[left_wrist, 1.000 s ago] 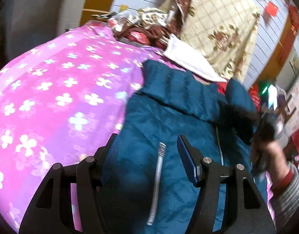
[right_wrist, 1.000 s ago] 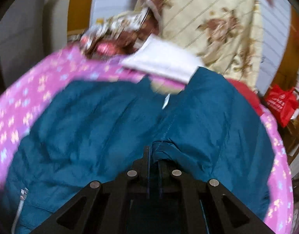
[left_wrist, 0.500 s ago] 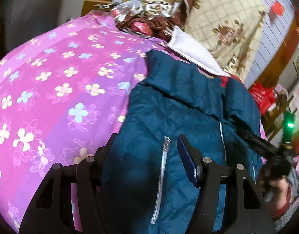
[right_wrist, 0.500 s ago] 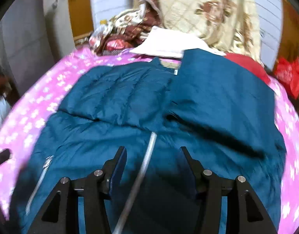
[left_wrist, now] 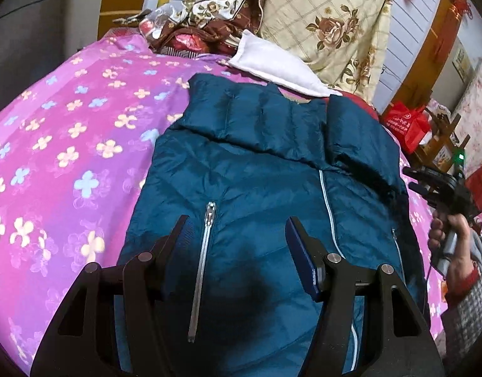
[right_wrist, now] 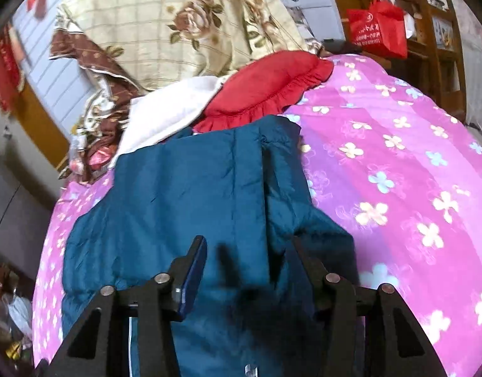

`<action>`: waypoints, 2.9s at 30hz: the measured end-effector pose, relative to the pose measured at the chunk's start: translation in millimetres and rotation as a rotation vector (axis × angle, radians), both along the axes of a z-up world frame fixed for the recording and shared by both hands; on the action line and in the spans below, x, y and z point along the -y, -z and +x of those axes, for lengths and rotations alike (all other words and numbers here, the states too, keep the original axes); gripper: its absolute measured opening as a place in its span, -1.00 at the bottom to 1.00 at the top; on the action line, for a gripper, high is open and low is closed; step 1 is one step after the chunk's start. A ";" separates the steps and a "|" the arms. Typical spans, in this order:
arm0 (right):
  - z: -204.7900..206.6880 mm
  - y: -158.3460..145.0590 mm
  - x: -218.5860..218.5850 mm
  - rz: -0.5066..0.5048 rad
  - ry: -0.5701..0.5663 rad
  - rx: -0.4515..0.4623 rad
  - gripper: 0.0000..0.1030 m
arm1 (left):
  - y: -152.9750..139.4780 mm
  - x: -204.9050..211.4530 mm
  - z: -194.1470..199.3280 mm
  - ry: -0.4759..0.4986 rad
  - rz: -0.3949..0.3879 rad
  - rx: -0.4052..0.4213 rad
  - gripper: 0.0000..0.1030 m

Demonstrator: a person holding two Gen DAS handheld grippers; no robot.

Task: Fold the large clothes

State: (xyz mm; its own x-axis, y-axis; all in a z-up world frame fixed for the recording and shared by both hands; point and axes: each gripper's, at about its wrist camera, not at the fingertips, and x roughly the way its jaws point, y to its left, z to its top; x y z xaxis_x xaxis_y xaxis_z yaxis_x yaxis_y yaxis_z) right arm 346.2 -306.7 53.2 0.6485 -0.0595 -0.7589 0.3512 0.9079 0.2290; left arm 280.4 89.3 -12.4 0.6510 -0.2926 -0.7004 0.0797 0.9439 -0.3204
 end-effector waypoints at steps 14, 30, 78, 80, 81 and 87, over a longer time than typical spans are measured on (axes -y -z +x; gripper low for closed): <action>31.0 -6.1 -20.3 0.016 -0.086 -0.006 -0.85 | 18.5 6.4 7.6 -0.016 0.052 0.004 0.18; 100.2 -20.1 -213.3 -0.139 -0.421 -0.048 -0.86 | 20.9 -33.9 13.7 -0.097 0.055 0.037 0.18; -59.2 53.8 69.0 0.358 0.062 0.251 0.29 | 28.0 298.5 150.6 0.339 0.520 -0.041 -0.75; -58.7 54.4 65.8 0.338 0.062 0.242 0.29 | 25.2 293.1 153.8 0.325 0.476 -0.051 -0.87; -58.5 54.3 64.5 0.328 0.062 0.240 0.29 | 22.3 289.7 155.1 0.313 0.466 -0.051 -0.88; -59.0 53.3 60.7 0.307 0.062 0.239 0.29 | -12.6 248.3 164.1 0.205 0.410 -0.008 -0.91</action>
State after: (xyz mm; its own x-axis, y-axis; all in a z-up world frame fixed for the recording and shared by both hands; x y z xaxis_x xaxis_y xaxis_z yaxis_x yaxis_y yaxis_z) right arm 287.2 -367.4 -0.2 0.8113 0.1020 -0.5756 0.3071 0.7635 0.5681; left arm 444.6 -159.0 0.3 0.6025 -0.1120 -0.7902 0.2770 0.9579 0.0755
